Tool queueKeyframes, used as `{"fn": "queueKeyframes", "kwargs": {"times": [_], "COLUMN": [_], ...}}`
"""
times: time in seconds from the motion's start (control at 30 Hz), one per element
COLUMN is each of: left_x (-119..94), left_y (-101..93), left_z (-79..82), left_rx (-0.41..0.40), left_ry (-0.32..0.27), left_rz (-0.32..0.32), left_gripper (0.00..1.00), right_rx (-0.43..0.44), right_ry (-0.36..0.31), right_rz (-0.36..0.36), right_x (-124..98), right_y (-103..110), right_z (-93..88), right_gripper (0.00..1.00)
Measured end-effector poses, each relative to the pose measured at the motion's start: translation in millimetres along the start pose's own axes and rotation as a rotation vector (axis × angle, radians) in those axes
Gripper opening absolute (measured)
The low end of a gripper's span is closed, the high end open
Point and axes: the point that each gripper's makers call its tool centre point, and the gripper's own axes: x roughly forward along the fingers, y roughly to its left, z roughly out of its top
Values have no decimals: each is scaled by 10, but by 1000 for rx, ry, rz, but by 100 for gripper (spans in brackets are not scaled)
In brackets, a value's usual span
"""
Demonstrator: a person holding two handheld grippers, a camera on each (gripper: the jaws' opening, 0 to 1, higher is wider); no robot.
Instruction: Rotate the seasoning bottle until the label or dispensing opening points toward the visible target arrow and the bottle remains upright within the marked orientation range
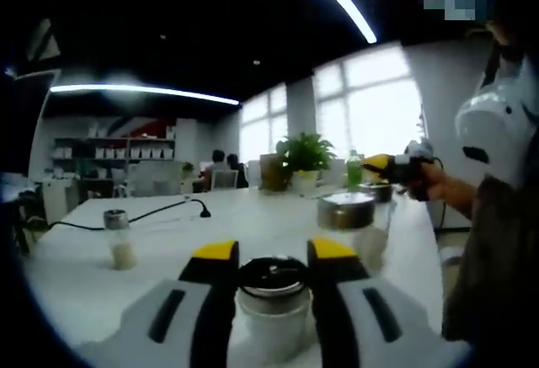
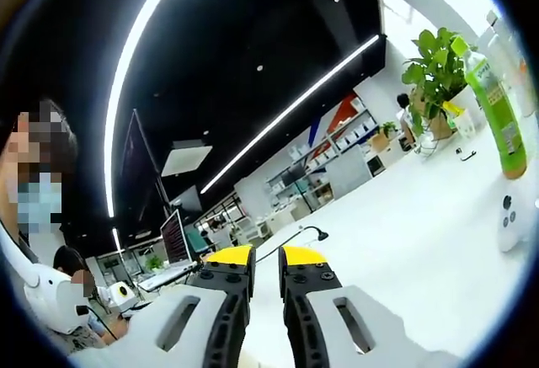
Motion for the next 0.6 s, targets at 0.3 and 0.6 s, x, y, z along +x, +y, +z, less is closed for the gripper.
{"fn": "queueKeyframes", "kwargs": {"times": [0.3,0.6], "left_x": [14,-3], "left_y": [-25,-82], "left_z": [8,23], "left_rx": [-23,-6], "left_ry": [10,27], "left_rz": [-135,-270], "left_gripper": [34,34], "right_rx": [14,17], "right_ry": [-9,-22], "right_rz": [9,-5], "right_x": [-87,-210], "right_y": [-11,-45], "right_z": [0,62], "right_gripper": [9,9]}}
